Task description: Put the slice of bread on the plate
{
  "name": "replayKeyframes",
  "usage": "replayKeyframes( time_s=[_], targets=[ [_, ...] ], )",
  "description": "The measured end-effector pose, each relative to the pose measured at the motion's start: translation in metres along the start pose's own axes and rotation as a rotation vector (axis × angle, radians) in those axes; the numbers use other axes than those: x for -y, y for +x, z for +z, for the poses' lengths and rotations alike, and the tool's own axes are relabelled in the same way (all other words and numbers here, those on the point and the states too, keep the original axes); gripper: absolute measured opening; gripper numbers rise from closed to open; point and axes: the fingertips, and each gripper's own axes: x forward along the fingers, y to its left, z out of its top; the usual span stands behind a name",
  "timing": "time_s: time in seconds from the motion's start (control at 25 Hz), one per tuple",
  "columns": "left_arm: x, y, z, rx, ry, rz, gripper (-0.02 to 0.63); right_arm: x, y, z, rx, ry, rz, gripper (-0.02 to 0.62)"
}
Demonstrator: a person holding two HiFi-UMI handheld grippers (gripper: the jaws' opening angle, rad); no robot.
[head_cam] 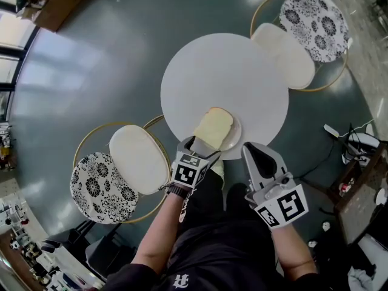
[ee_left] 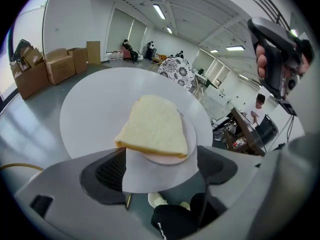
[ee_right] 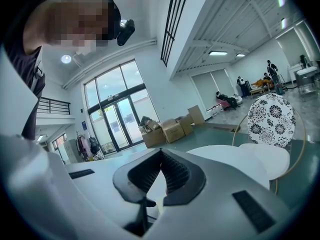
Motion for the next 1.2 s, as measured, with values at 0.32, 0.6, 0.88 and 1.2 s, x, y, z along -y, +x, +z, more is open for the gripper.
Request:
replayKeyframes(
  time_s=[0.32,0.6,0.88,1.2],
  targets=[
    [0.013,-0.044,-0.002,0.007,-0.023,0.004,0.431,-0.009,0.0,0.009,-0.026,-0.001,0.003,0.003],
    [0.06,-0.122,0.061,0.211,-0.025,-0.052,0.43,-0.031,-0.013,0.036,-0.044,-0.026,0.008,0.003],
    [0.113,-0.227,0.139,0.517,-0.012,-0.09,0.271,-0.053,-0.039,0.084,-0.025,-0.058,0.004,0.003],
    [0.167,-0.305,0.169,0.73,0.015,-0.048,0.008,-0.087,-0.078,0.125,0.029,-0.123,0.034,0.003]
  ],
)
